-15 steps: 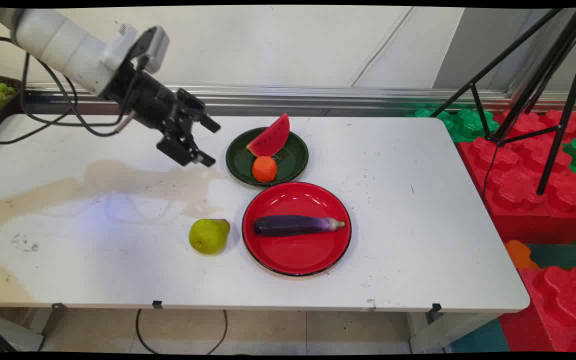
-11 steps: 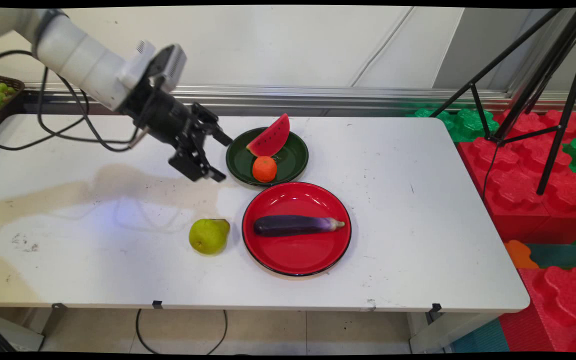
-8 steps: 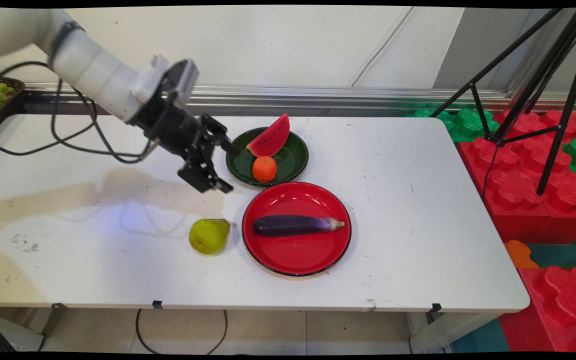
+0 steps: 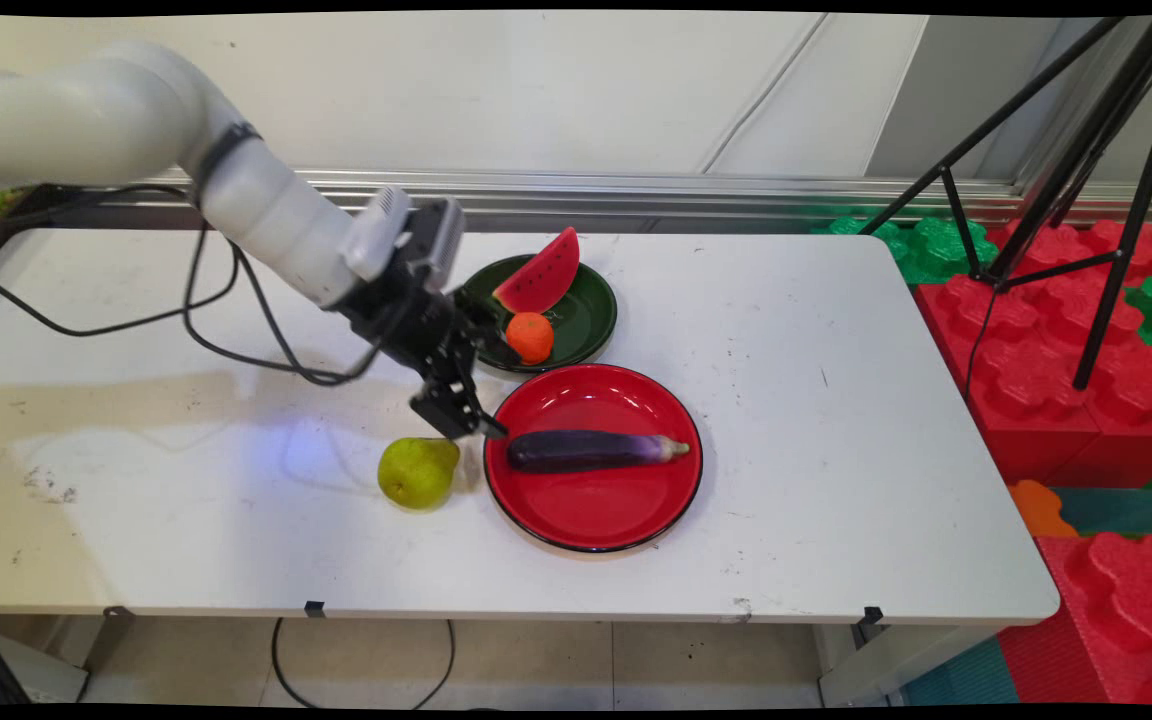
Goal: Pick up the eggplant from the red plate
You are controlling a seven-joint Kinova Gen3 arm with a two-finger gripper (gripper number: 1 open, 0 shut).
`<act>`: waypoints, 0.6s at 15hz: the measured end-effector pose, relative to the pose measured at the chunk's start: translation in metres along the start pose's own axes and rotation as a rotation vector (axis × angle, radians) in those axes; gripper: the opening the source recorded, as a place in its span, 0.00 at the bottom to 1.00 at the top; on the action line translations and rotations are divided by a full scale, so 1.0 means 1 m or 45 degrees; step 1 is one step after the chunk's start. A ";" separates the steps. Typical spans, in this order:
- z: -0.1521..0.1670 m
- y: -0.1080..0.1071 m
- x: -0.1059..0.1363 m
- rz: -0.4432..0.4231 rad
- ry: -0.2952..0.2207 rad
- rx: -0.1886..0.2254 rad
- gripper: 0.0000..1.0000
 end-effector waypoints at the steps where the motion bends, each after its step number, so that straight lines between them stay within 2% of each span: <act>1: 0.006 0.001 0.000 0.000 -0.005 -0.003 1.00; 9: 0.068 0.001 0.001 -0.005 -0.068 -0.027 1.00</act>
